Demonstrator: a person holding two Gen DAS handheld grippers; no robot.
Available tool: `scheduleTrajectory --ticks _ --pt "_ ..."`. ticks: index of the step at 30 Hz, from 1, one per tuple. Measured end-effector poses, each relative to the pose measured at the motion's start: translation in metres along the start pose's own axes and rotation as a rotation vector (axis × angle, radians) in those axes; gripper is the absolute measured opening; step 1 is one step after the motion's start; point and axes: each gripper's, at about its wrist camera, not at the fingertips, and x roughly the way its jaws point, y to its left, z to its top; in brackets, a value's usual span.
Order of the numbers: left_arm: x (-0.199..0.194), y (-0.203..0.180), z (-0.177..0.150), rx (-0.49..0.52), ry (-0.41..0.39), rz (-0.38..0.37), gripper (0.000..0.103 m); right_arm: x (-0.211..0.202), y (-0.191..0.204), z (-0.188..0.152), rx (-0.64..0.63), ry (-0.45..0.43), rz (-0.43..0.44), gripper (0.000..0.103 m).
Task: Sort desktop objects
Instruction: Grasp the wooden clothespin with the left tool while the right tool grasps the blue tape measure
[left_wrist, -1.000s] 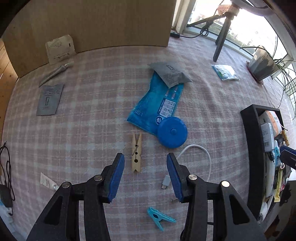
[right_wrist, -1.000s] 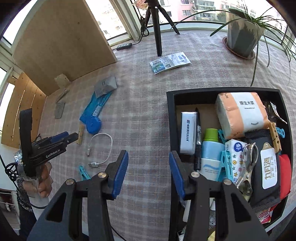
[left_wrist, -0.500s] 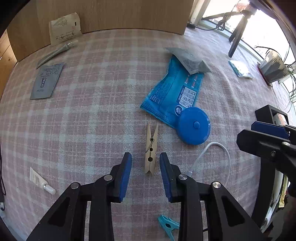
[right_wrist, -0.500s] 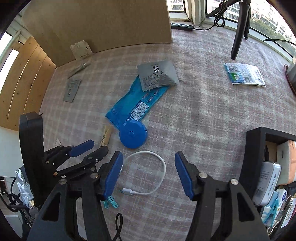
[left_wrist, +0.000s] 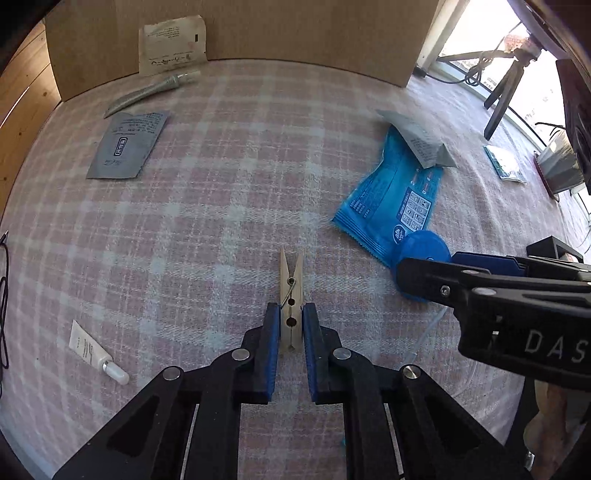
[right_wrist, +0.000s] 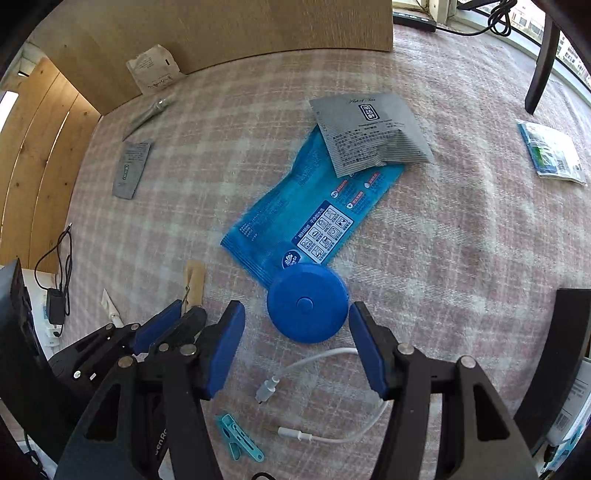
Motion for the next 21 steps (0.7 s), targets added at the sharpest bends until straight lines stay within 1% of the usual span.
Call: scheduleTrajectory --ticks 4,7,9,14,21 --pt "-0.004 0.006 -0.007 -0.011 -0.002 0.001 0.012 0.009 0.005 0.002 -0.012 0.012 -0.041 0.058" --pt "-0.006 0.01 -0.01 -0.017 -0.003 0.002 0.012 0.01 0.011 -0.001 -0.04 0.0 -0.072 0.057" --pt "-0.007 0.011 -0.012 -0.019 -0.001 0.001 0.012 0.009 0.011 -0.003 -0.038 -0.008 -0.09 0.05" --pt "-0.012 0.011 -0.02 -0.012 0.003 -0.008 0.011 0.002 -0.004 -0.011 0.03 0.001 -0.009 0.05" --pt "-0.031 -0.004 -0.027 0.025 -0.011 -0.044 0.011 -0.028 -0.03 -0.03 0.076 -0.045 0.027 0.05"
